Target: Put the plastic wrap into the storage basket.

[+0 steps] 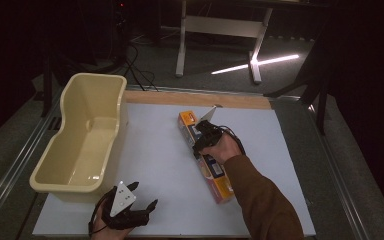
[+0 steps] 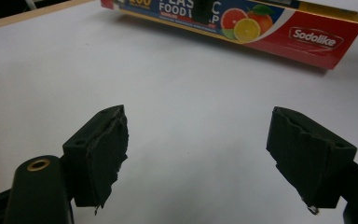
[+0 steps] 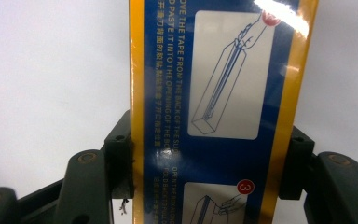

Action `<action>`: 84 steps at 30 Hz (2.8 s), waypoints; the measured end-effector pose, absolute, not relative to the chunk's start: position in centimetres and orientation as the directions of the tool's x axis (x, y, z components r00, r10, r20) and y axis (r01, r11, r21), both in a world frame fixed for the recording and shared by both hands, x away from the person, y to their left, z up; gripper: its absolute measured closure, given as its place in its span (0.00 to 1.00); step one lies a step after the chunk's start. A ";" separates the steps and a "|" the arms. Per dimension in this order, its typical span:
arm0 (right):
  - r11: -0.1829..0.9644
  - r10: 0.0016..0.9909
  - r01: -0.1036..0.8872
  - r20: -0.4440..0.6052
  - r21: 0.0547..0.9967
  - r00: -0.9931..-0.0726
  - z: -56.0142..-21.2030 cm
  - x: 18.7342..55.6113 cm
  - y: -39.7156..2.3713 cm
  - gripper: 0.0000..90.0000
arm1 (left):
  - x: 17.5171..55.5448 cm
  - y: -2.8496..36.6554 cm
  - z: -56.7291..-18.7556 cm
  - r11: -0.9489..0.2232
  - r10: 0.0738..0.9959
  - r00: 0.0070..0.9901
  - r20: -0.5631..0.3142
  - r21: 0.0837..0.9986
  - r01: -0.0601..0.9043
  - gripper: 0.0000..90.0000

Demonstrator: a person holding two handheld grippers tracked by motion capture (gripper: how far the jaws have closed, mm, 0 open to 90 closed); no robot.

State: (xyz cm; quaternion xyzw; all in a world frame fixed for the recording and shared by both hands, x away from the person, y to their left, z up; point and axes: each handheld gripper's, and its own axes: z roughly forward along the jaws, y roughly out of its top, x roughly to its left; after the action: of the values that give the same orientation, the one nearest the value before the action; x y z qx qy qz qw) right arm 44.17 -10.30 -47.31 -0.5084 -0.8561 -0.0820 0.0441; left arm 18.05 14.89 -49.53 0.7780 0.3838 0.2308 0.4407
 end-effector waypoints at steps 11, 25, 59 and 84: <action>0.423 0.810 0.881 0.347 0.213 -0.473 -43.8 43.6 -8.9 0.43 | 17.6 15.4 -49.3 -0.306 0.803 0.596 0.022 0.873 0.380 0.23; 0.343 0.696 0.885 0.548 0.314 -0.464 -39.1 43.3 -6.4 0.43 | 16.8 14.6 -49.5 -0.319 0.786 0.617 0.030 0.875 0.365 0.23; 0.166 0.491 0.917 0.776 0.363 -0.396 -34.3 43.2 1.7 0.43 | 15.1 13.5 -49.3 -0.324 0.771 0.634 0.054 0.891 0.318 0.23; 0.102 0.414 0.940 0.845 0.326 -0.338 -33.6 42.3 7.8 0.43 | 14.8 13.9 -48.9 -0.292 0.775 0.631 0.037 0.906 0.306 0.23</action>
State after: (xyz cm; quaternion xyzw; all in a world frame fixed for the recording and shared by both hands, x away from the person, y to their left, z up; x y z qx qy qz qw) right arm 42.31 7.77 -33.61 -0.4958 -0.6825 -0.4509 0.2918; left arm 14.78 13.89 -48.95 0.7656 0.3528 0.2449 0.4789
